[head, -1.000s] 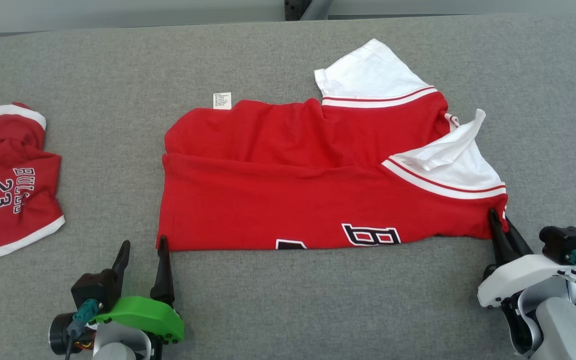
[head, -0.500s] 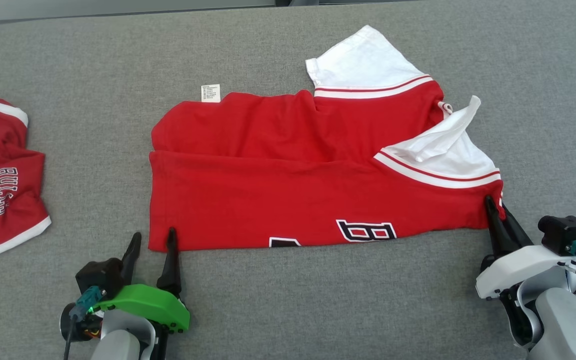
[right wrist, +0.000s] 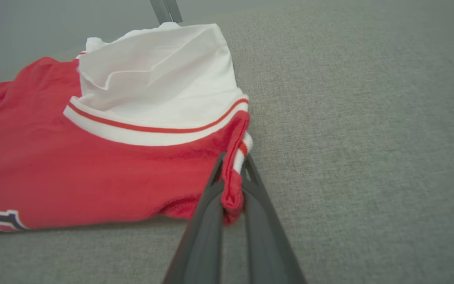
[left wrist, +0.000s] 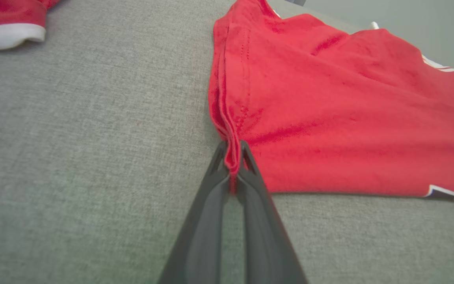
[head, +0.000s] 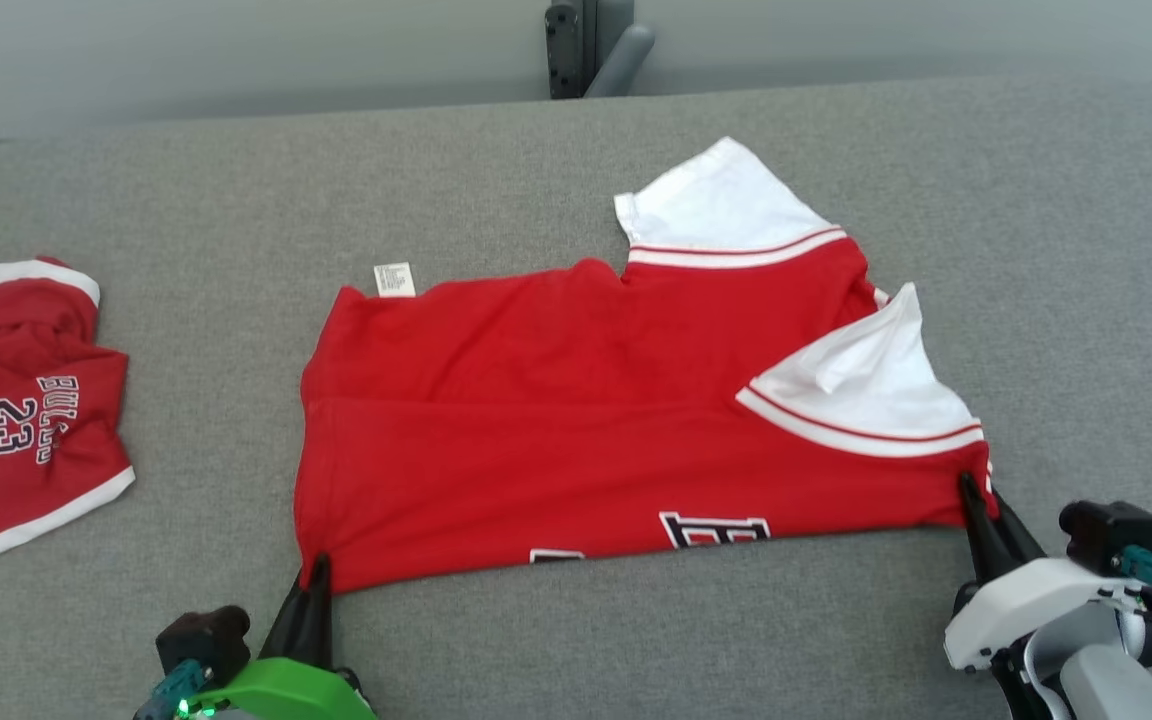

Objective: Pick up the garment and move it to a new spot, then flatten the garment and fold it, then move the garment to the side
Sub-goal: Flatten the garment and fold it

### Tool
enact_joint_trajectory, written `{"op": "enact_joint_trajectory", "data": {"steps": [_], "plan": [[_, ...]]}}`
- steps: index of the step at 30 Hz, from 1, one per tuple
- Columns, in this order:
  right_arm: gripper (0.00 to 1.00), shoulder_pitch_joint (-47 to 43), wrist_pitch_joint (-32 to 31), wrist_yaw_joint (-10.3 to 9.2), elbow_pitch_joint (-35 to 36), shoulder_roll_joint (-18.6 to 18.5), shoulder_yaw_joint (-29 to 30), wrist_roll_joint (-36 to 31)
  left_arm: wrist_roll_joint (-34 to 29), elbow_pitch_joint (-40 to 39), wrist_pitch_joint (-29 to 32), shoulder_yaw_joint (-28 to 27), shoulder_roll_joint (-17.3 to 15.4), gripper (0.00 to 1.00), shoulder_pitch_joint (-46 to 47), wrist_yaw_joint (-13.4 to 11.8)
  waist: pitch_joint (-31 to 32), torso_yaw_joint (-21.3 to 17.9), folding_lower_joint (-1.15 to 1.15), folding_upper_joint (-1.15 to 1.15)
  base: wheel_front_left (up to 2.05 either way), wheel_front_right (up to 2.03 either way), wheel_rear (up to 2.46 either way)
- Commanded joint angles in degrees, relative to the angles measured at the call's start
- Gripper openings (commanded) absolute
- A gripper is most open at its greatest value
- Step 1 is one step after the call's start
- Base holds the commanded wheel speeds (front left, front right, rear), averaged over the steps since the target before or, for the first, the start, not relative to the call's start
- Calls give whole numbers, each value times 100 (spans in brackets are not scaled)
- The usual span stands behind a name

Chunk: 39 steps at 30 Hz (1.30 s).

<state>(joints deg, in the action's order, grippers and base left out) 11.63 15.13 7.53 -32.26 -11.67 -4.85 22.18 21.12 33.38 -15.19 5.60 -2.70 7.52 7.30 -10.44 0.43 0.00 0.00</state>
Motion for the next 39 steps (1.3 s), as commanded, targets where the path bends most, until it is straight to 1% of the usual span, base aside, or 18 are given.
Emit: {"op": "enact_joint_trajectory", "data": {"steps": [1,4,8,13,15,16,17,18,21,25,27,29,33,39], "plan": [[0,-211,1,-9,-88,-35,-3,72,-81,-42,8,-162,-37,0,-225,2,601,-108,0,0,0,0,0],[0,-422,1,-10,-165,-88,-32,138,-159,-30,7,-366,-40,0,-526,2,906,-134,0,0,0,0,0],[0,-723,1,-15,-135,-216,-35,276,-241,-26,5,-527,-46,0,-850,-5,1117,-110,0,0,0,0,0],[0,-1069,1,-16,-83,-357,-105,428,-168,-38,5,-532,-52,0,-1244,-1,1205,-83,0,0,0,0,0],[0,-1153,2,-16,-98,-349,-96,459,-132,5,5,-516,-55,0,-1328,-1,1184,-78,0,0,0,0,0],[0,-1170,2,-16,-103,-333,-98,454,-93,34,4,-505,-55,5,-1351,-4,1166,-77,0,0,0,0,0],[81,-1181,2,-16,-105,-323,-81,435,-87,50,4,-483,-55,92,-1357,-18,1144,-72,0,0,0,0,0],[100,-1185,1,-15,-138,-304,-72,418,-85,68,4,-451,-54,100,-1348,-39,1122,-63,0,0,0,0,0],[100,-1069,1,-6,41,-240,-57,290,-240,-126,4,-364,-34,100,-1261,-125,1040,-19,0,0,0,0,0],[100,-1007,1,-6,458,-155,28,92,-409,-494,5,-433,-35,100,-1207,-305,934,54,0,0,0,0,0],[100,-993,0,-6,597,-89,-43,29,-440,-615,5,-451,-33,100,-1178,-339,883,91,0,0,0,0,0],[100,-904,1,-6,700,-54,-95,13,-474,-698,5,-471,-34,100,-1074,-342,819,122,0,0,0,0,0],[100,-656,1,-6,748,21,-199,-35,-692,-703,5,-454,-33,100,-714,-252,619,160,0,0,0,0,0],[100,126,1,-6,702,-64,-362,-116,-908,-280,5,-475,-44,100,378,-127,64,177,0,0,0,0,0]]}}
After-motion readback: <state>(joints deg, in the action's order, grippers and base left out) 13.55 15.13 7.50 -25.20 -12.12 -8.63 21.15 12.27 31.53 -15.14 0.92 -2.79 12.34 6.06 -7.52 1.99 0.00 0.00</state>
